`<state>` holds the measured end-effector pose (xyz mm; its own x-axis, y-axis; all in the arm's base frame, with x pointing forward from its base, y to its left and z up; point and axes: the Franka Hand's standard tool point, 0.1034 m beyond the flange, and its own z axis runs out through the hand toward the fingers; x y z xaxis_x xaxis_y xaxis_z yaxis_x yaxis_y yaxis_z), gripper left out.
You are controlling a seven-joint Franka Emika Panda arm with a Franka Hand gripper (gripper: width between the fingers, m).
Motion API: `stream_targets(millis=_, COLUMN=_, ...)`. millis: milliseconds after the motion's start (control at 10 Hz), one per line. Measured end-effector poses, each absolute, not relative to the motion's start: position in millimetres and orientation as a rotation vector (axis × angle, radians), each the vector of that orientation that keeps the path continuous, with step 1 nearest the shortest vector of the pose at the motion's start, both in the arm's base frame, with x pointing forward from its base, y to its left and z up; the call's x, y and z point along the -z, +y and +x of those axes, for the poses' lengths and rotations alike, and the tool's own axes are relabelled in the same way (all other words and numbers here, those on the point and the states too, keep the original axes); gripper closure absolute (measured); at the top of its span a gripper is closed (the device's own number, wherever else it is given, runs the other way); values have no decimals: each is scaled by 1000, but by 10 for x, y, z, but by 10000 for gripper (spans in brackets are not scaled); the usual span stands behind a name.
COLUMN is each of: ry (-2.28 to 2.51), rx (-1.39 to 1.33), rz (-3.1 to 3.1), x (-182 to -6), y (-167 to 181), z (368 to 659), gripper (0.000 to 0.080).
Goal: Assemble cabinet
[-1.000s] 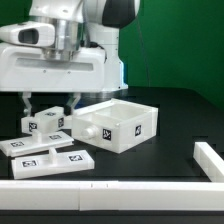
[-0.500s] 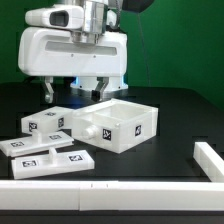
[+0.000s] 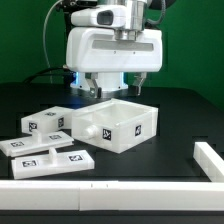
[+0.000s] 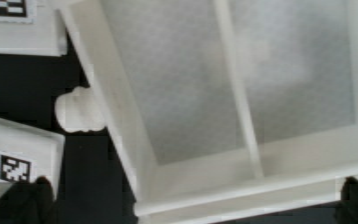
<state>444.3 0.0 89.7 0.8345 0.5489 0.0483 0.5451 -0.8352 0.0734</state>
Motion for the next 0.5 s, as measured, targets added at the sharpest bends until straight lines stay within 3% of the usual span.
stream_targets(millis=300, ry=906, rx=-75, rz=2953, x=-864, y=41, z=4397, gripper=3)
stream_targets(millis=500, ry=1048, rx=17, rz=2930, x=-824, y=382, z=4268, gripper=3)
